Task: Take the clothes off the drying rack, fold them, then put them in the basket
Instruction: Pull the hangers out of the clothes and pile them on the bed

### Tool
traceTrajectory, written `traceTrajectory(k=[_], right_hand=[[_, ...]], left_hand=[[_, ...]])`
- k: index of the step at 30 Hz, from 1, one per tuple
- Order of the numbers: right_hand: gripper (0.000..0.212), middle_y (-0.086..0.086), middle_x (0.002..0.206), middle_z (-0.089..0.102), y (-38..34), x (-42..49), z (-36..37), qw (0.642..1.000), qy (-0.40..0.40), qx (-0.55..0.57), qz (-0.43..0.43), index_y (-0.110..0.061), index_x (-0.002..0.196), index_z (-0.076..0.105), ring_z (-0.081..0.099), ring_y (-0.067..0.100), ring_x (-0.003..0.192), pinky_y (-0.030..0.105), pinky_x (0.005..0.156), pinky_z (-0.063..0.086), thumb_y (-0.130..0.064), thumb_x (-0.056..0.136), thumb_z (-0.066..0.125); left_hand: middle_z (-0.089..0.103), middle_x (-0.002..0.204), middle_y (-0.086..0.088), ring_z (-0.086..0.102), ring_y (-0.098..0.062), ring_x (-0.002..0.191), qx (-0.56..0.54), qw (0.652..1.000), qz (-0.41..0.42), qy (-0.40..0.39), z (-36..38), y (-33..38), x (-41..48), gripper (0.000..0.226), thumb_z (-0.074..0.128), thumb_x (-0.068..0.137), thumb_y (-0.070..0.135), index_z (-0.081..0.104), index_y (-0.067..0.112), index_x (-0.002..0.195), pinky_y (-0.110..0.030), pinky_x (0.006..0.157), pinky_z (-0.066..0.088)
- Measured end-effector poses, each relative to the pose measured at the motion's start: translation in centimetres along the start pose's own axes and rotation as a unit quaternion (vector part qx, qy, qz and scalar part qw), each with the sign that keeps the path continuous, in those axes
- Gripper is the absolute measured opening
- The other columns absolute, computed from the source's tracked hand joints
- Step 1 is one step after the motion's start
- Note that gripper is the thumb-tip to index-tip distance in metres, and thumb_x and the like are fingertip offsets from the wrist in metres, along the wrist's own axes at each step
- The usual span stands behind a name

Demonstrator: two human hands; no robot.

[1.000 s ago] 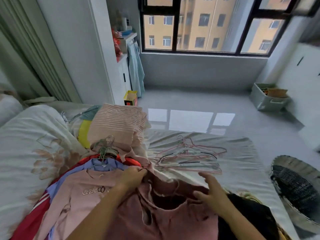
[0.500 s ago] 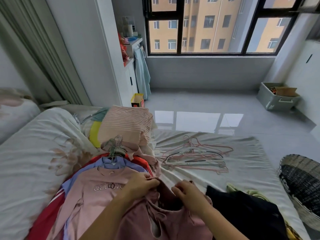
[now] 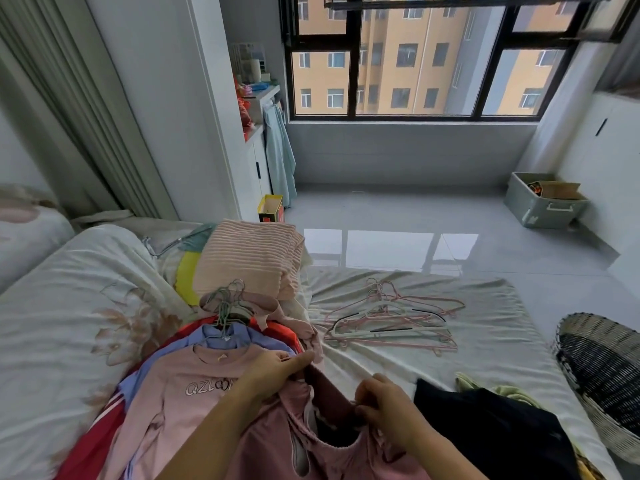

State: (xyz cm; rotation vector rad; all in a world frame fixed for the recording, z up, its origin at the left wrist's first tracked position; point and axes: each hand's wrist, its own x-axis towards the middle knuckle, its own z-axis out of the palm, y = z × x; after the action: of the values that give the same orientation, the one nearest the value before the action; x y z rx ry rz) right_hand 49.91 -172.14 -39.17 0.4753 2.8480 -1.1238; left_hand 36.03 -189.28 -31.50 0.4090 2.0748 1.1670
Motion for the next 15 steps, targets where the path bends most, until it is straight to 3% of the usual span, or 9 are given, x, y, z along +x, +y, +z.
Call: traceTrajectory(k=[3,7,10,12,15], right_hand=[[0.039,-0.011,0.083,0.053,0.0,-0.2,-1.4,0.998,0.044,0.04,0.011,-0.046,0.066,0.051,0.054,0.002,0.069,0.02,0.07,0.045,-0.013,0.081,0.066],[0.022,-0.005,0.066,0.058,-0.8,-0.5,-3.3,0.989,0.056,0.137,0.02,-0.027,0.072,0.053,0.051,0.006,0.057,0.026,0.059,0.044,-0.014,0.085,0.067],[0.016,0.003,0.066,0.059,-1.9,-0.8,-4.7,0.967,0.089,0.239,0.005,-0.009,0.078,0.051,0.053,0.007,0.059,0.022,0.059,0.043,-0.006,0.088,0.063],[0.017,0.011,0.065,0.049,-2.5,-1.2,-6.0,0.944,0.11,0.31,-0.012,-0.003,0.079,0.044,0.047,0.009,0.055,0.018,0.056,0.039,-0.001,0.09,0.057],[0.025,0.003,0.062,0.043,-2.7,-2.2,-7.8,0.912,0.117,0.393,-0.026,-0.007,0.08,0.043,0.042,0.012,0.057,0.021,0.06,0.039,-0.02,0.087,0.063]], left_hand=[[0.036,0.047,0.005,0.029,-0.002,0.035,-0.038,0.999,0.002,0.036,-0.2,-0.1,0.4,0.037,0.06,0.087,0.035,0.046,0.007,0.067,-0.012,0.037,0.025],[0.039,0.037,0.01,0.033,-0.001,0.031,-0.043,0.998,0.002,0.049,-0.5,-0.1,1.0,0.04,0.058,0.088,0.038,0.048,0.007,0.065,-0.013,0.037,0.028],[0.055,0.054,0.003,0.051,-0.012,0.056,0.044,0.997,0.002,0.058,-1.3,-0.6,1.8,0.05,0.054,0.082,0.054,0.056,0.008,0.062,-0.03,0.064,0.044],[0.058,0.059,0.003,0.055,-0.017,0.066,0.106,0.991,0.005,0.08,-1.9,-1.3,2.4,0.049,0.051,0.086,0.054,0.055,0.015,0.058,-0.034,0.072,0.043],[0.064,0.084,-0.007,0.059,-0.025,0.086,0.265,0.958,-0.014,0.111,-2.9,-2.7,3.3,0.049,0.038,0.086,0.066,0.046,0.022,0.065,-0.035,0.081,0.045]])
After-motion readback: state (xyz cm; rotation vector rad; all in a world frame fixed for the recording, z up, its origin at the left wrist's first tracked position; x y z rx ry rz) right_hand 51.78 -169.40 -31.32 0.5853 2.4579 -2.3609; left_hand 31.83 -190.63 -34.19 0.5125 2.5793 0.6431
